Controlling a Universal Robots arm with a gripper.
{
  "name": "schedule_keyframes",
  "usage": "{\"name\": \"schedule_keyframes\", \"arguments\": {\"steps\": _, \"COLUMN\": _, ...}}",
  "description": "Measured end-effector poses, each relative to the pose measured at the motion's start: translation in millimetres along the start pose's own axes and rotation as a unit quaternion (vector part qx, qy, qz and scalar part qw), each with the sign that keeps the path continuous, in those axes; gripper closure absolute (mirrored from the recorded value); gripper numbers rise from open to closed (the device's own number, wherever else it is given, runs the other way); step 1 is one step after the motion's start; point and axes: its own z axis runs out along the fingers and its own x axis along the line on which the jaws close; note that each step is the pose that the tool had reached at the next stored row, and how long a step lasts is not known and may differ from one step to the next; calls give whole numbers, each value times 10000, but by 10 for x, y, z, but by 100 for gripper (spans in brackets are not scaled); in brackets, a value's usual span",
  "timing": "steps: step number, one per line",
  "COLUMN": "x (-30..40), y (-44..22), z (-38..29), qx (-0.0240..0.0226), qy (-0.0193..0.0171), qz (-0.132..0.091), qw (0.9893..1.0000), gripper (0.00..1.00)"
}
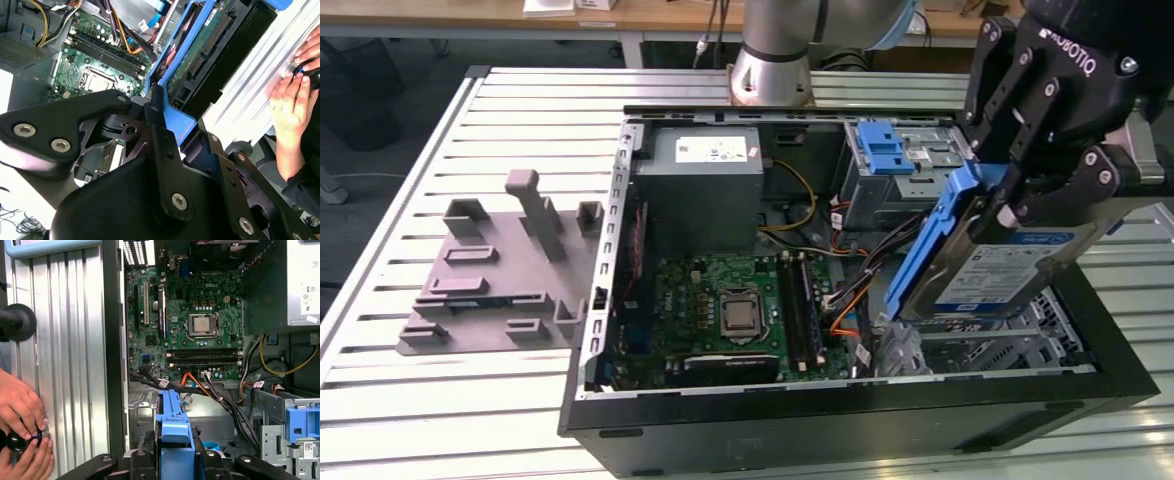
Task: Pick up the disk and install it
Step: 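Insert the disk into the insertion slot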
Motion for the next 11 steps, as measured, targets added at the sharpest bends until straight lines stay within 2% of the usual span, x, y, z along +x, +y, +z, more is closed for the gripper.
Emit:
{"name": "schedule_keyframes", "arguments": {"steps": 6, "x": -10, "y": -92, "z": 21, "qx": -2, "qy": 0, "qz": 0, "qw": 10000, "gripper": 64}}
{"name": "schedule_keyframes", "arguments": {"steps": 11, "x": -16, "y": -132, "z": 37, "qx": -3, "qy": 0, "qz": 0, "qw": 10000, "gripper": 64}}
